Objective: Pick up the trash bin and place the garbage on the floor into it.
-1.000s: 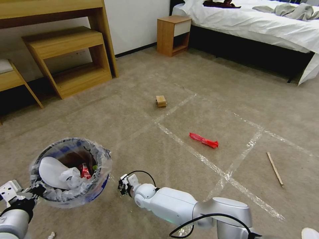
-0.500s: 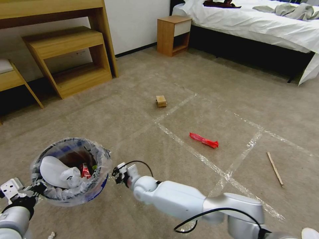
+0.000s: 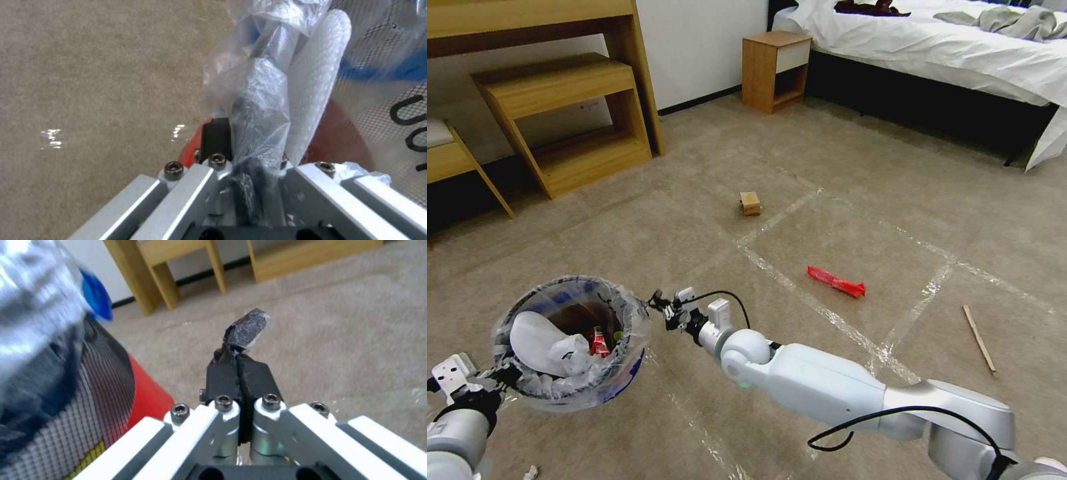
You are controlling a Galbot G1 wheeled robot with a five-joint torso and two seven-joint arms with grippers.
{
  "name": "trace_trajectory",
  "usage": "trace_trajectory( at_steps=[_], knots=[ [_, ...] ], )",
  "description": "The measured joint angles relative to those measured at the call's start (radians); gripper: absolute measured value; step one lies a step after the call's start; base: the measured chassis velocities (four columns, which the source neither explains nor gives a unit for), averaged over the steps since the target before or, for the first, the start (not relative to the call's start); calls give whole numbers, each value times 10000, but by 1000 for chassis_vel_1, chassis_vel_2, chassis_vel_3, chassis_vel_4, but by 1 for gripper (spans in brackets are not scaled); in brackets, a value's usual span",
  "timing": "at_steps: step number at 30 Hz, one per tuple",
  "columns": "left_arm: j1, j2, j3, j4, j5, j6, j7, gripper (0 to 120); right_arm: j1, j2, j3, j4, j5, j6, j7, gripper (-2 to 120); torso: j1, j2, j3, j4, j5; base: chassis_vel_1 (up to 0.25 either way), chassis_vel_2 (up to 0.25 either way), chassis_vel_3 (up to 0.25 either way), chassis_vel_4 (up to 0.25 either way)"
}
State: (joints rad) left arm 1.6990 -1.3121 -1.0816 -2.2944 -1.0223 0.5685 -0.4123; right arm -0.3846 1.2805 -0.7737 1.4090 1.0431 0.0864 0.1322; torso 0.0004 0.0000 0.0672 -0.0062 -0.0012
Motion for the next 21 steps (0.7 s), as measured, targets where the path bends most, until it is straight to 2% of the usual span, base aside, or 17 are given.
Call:
trace_trajectory(
  at_steps=[3,11,21],
  knots=[
    [-9,5,17,35,6,6,-4,0,-76,-412,215,400,-117,72,-64,0,0,-1,0,0,-1,0,0,0,0],
    [8,14,58,64,43,16,-4,0,-246,-922,490,609,-372,85,-36,0,0,0,0,0,-1,0,0,0,0],
    [29,37,86,104,71,32,-3,0,-244,-1070,985,730,-715,436,-194,0,0,0,0,-1,0,0,0,0,0]
  ],
)
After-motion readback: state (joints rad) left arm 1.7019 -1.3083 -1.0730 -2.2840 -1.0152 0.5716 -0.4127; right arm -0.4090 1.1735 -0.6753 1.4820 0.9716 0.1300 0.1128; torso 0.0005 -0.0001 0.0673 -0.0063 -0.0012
